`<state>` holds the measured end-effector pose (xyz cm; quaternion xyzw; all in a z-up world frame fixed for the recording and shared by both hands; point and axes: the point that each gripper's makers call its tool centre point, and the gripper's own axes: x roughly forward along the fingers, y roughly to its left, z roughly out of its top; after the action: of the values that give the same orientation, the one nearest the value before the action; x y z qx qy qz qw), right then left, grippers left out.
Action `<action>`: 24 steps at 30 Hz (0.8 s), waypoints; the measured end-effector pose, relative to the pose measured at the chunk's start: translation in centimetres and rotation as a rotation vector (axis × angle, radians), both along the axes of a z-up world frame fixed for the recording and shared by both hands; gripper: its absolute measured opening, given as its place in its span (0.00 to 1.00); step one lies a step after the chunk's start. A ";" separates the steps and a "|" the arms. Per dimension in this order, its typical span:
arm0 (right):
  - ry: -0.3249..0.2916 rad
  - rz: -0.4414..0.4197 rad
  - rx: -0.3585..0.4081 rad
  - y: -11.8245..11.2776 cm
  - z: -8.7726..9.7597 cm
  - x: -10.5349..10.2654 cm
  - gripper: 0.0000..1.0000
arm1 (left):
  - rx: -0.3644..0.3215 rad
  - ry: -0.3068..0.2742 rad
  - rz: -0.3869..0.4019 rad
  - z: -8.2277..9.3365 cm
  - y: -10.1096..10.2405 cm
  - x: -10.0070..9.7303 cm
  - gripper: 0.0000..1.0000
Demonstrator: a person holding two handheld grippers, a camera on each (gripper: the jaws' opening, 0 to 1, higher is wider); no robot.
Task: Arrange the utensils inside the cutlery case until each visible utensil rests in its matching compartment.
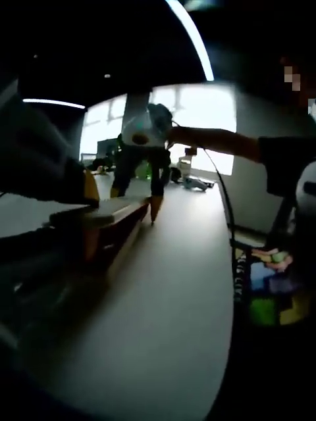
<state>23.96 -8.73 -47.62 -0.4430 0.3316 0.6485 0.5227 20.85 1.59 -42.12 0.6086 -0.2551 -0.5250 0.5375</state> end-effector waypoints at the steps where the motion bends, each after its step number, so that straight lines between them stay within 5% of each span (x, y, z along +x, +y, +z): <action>1: 0.002 -0.002 -0.001 0.0 0.0 0.0 0.47 | 0.001 0.003 0.001 0.0 0.0 0.0 0.12; 4: 0.007 -0.012 -0.017 0.0 -0.1 -0.1 0.47 | 0.020 0.076 0.041 -0.5 0.7 0.0 0.14; 11: 0.009 -0.026 -0.026 0.0 -0.2 -0.3 0.47 | 0.027 0.136 0.091 0.2 2.8 0.1 0.13; 16: 0.002 -0.019 -0.045 0.1 -0.2 -0.3 0.47 | 0.061 0.257 0.180 -0.3 4.6 0.2 0.16; 21: -0.002 -0.026 -0.061 0.0 -0.2 -0.3 0.46 | 0.044 0.425 0.317 -0.3 5.7 0.6 0.25; 24: -0.005 -0.025 -0.063 0.0 -0.2 -0.3 0.46 | 0.049 0.608 0.440 -0.6 6.1 0.5 0.37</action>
<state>23.68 -8.75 -47.79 -0.4567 0.3561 0.6298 0.5176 21.31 7.73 -42.73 0.4776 0.0655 -0.5597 0.6740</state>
